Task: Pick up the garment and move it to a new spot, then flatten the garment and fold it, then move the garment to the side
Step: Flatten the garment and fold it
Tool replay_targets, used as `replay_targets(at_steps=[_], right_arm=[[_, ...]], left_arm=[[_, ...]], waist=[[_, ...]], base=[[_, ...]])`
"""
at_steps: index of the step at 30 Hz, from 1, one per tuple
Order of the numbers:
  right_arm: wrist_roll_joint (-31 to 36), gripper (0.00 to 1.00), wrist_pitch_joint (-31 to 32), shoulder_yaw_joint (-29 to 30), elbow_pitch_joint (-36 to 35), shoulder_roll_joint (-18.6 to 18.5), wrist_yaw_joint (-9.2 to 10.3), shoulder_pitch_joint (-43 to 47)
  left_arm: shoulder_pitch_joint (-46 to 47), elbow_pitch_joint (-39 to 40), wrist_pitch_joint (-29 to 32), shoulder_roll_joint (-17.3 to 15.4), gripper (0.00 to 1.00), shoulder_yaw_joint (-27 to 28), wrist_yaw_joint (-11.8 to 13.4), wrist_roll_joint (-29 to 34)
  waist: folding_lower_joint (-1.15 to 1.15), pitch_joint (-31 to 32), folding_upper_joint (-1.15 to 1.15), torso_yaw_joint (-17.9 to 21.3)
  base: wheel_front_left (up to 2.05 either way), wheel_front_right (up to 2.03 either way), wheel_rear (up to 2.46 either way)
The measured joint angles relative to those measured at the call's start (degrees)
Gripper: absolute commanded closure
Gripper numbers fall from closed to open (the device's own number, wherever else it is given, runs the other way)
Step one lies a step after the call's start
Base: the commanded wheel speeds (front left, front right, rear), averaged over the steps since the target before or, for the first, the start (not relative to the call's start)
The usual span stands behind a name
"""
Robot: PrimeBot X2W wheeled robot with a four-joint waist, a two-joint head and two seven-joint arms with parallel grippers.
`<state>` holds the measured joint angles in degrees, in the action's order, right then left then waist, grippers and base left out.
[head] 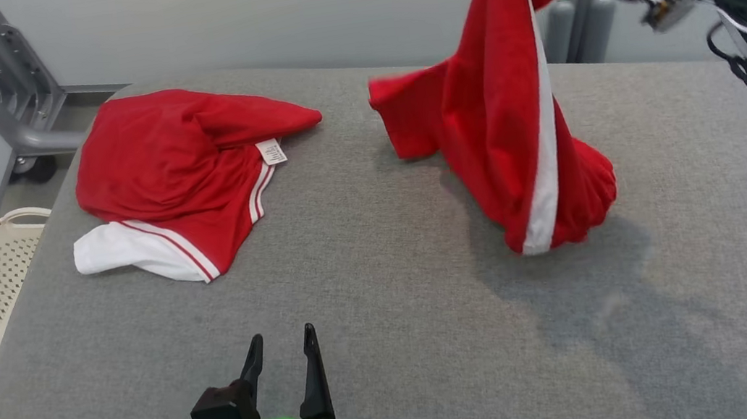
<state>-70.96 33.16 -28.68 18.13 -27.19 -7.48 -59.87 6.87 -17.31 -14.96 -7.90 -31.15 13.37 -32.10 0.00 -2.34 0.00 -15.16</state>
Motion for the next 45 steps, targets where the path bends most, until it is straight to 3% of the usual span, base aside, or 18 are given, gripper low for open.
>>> replay_targets(at_steps=[7,13,16,19,24,29,33,37,45], right_arm=[[9.57,1.0,-4.02,6.08,14.56,12.83,0.0,-11.18],[15.93,1.0,-6.73,11.03,21.4,17.45,0.0,-15.66],[18.12,1.0,-8.28,14.08,22.98,16.94,0.0,-15.59],[19.06,1.0,-5.17,14.7,22.16,15.46,0.0,-12.56],[17.4,1.0,1.63,13.77,14.06,10.27,0.0,7.32],[16.1,1.0,3.56,15.44,4.65,4.99,0.0,29.03],[16.35,1.0,2.0,19.29,0.89,3.43,0.0,40.79],[17.56,1.0,-2.04,22.31,-1.18,5.3,0.0,50.31],[22.83,1.0,-12.91,20.56,1.36,6.2,0.0,53.34]], left_arm=[[-0.36,-0.9,-0.01,1.21,0.0,0.29,-0.51,-0.02],[-0.52,-0.8,-0.07,1.56,0.0,1.47,-0.6,0.47],[-1.04,-0.63,-0.08,1.27,0.0,2.42,-0.57,0.88],[-1.26,-0.32,-0.08,0.93,0.0,2.86,-0.52,1.22],[-1.9,-0.22,-0.08,0.62,0.0,2.68,-0.47,1.56],[-2.76,0.14,0.22,-0.02,0.0,1.99,-0.49,1.93],[-2.73,0.57,0.64,-0.43,0.0,1.67,-0.48,2.33],[-2.25,1.55,1.31,-0.74,0.0,1.27,-0.31,2.47],[-0.89,2.53,2.64,-1.77,0.0,0.62,-0.59,2.96]], waist=[[0.0,0.63,0.0,-2.49],[0.0,0.52,0.0,-3.5],[0.0,0.61,0.0,-2.81],[0.0,0.57,0.0,-1.61],[0.0,1.29,0.0,0.53],[0.0,1.95,0.0,3.29],[0.0,2.44,0.0,5.59],[0.0,2.6,0.0,8.22],[0.0,0.42,0.0,10.92]], base=[[0.0,0.0,0.0],[0.0,0.0,0.0],[0.0,0.0,0.0],[0.0,0.0,0.0],[0.0,0.0,0.0],[0.0,0.0,0.0],[0.0,0.0,0.0],[0.0,0.0,0.0],[0.0,0.0,0.0]])
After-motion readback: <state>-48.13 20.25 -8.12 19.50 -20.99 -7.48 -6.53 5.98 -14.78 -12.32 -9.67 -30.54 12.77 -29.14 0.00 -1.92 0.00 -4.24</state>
